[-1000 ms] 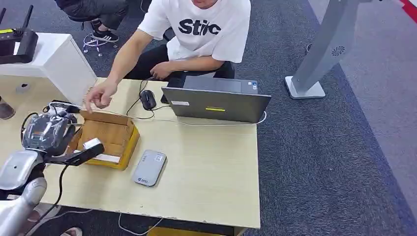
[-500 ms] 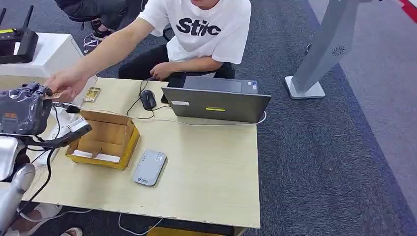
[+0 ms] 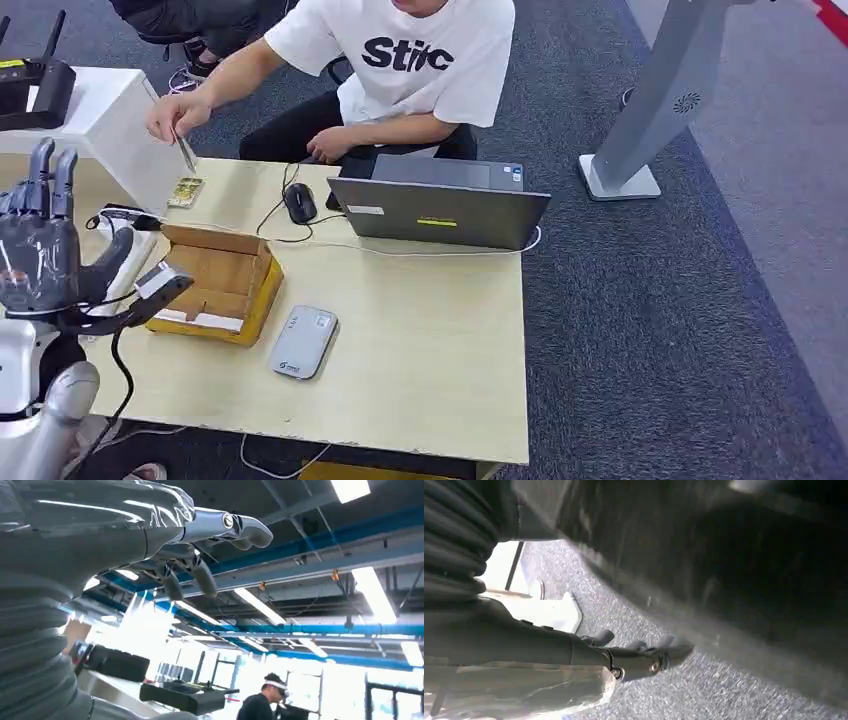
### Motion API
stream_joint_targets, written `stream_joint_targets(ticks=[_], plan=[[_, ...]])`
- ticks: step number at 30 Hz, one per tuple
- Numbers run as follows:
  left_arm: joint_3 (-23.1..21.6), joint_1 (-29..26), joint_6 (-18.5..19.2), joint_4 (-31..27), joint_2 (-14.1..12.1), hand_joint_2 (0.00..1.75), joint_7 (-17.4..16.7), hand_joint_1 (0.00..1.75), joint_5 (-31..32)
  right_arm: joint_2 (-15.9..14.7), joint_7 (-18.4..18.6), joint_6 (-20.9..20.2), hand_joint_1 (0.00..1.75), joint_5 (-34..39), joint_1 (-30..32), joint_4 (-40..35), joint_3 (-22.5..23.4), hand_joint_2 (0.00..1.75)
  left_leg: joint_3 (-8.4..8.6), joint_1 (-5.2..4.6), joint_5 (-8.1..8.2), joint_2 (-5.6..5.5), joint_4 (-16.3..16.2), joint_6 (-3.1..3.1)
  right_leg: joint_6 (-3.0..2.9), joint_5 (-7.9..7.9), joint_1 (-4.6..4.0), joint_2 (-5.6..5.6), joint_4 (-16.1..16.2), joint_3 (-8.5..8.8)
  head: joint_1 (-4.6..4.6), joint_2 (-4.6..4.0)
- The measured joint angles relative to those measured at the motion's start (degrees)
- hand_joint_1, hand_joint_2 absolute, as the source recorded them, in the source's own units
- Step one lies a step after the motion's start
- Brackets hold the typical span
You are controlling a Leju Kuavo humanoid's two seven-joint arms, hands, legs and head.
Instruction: Pass the card to the sensor for recognition and then transmit it.
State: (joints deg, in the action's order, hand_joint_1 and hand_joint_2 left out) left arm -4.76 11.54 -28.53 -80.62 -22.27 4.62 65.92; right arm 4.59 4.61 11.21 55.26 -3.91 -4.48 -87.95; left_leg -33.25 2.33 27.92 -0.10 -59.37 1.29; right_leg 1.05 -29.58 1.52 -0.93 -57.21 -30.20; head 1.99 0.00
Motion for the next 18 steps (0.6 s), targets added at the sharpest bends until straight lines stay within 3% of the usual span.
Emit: stream_joint_targets(ticks=[3, 7, 11, 14, 16, 18], plan=[[4.0, -6.5, -2.2, -5.6, 3.2, 1.75, 5.2, 0.0, -4.8, 0.3, 0.0, -0.4, 0.0, 0.9, 0.0, 0.2, 0.0, 1.75, -0.03, -0.01, 0.05, 0.0, 0.0, 0.05, 0.01, -0.03, 0.01, -0.01, 0.0, -0.01, 0.02, 0.0], [10.9, -16.1, -2.9, -12.5, 9.7, 1.75, 12.8, 0.0, -12.2, 0.9, -0.5, -0.6, 0.0, 2.7, 0.1, 1.0, 0.0, 1.75, -0.07, -0.02, 0.08, 0.04, 0.0, 0.01, 0.04, -0.06, 0.03, -0.03, 0.0, -0.07, 0.04, 0.0], [18.9, -22.1, 3.2, -16.2, 18.1, 1.75, 18.9, 0.0, -22.1, 1.7, -1.1, -0.6, 0.0, 4.2, 0.2, 2.2, 0.0, 1.75, -0.12, -0.01, 0.08, -0.03, 0.0, 0.01, 0.05, -0.07, 0.02, 0.07, 0.0, -0.04, 0.02, 0.0], [26.9, -23.8, 5.5, -16.8, 24.4, 1.75, 23.2, 0.0, -25.8, 2.1, -1.8, -0.5, 0.0, 5.2, 0.4, 2.9, 0.0, 1.75, -0.11, -0.01, 0.07, -0.04, 0.0, 0.02, 0.05, -0.07, 0.01, 0.07, 0.0, -0.03, 0.02, 0.0], [33.8, -24.0, 9.0, -16.8, 29.5, 1.75, 27.5, 0.0, -29.3, 2.2, -2.8, -0.4, 0.0, 6.0, 0.6, 3.3, 0.0, 1.75, -0.12, -0.01, 0.07, -0.1, 0.0, 0.02, 0.05, -0.06, 0.01, 0.11, 0.0, -0.01, 0.04, 0.0], [40.2, -24.0, 10.4, -15.9, 33.3, 1.75, 28.9, 0.0, -30.6, 2.2, -3.7, -0.4, 0.0, 6.7, 0.7, 3.4, 0.0, 1.75, -0.1, -0.01, 0.07, -0.09, 0.0, 0.02, 0.05, -0.06, 0.02, 0.1, 0.0, -0.01, 0.02, 0.0]])
